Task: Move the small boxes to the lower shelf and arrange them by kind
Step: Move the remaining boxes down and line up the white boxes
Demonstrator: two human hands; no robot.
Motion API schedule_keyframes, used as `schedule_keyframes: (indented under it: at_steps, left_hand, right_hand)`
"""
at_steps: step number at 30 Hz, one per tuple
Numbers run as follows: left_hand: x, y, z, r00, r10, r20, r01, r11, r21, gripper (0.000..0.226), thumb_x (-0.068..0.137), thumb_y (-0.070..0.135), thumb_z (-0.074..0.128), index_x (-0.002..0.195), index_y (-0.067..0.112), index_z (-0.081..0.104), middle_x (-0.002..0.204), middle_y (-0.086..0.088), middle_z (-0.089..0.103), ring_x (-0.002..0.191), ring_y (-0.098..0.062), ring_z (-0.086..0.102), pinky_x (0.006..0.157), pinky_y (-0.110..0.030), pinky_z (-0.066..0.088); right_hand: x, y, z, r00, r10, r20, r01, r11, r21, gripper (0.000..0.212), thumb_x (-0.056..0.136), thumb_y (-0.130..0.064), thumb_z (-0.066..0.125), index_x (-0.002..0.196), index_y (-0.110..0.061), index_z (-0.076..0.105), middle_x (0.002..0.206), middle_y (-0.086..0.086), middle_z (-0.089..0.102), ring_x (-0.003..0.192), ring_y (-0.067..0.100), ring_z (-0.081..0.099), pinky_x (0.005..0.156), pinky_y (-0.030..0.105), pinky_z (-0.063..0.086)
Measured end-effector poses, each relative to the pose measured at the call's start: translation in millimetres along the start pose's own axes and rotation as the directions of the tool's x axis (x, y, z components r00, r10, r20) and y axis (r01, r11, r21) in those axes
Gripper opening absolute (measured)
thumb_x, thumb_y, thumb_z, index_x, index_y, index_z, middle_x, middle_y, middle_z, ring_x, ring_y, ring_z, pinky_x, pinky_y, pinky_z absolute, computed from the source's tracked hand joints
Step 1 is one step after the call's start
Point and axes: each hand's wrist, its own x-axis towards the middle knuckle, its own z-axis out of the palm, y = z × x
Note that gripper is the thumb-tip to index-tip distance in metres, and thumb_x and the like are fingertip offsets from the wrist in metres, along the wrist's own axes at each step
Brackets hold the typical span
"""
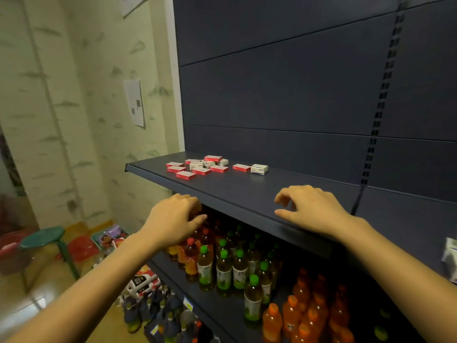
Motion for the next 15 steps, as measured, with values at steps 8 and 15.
schedule_keyframes:
  at_steps: [8, 15]
  left_hand:
    - [43.0, -73.8, 34.8, 0.999, -0.047, -0.018, 0.046, 0.997, -0.059, 0.031, 0.089, 0.044, 0.049, 0.109, 0.023, 0.058, 0.109, 0.004, 0.063, 0.090, -0.009, 0.053, 0.065, -0.017, 0.037]
    - [108.1, -149.1, 67.5, 0.997, -0.080, -0.006, 0.079, 0.994, -0.080, 0.030, 0.088, 0.045, 0.051, 0.106, 0.022, 0.058, 0.110, 0.005, 0.062, 0.091, -0.008, 0.051, 0.075, -0.022, 0.044]
  right_hand:
    - [106.9, -24.2, 37.7, 0.999, -0.042, 0.029, 0.042, 0.999, 0.014, 0.030, 0.088, -0.048, 0.052, 0.113, -0.033, 0.056, 0.111, -0.011, 0.061, 0.093, 0.010, 0.054, 0.073, 0.027, 0.039]
    - [212.1, -33.5, 74.5, 0.997, -0.063, 0.047, 0.060, 0.996, 0.061, 0.029, 0.087, -0.046, 0.054, 0.111, -0.031, 0.058, 0.106, -0.011, 0.062, 0.087, 0.006, 0.049, 0.072, 0.025, 0.040]
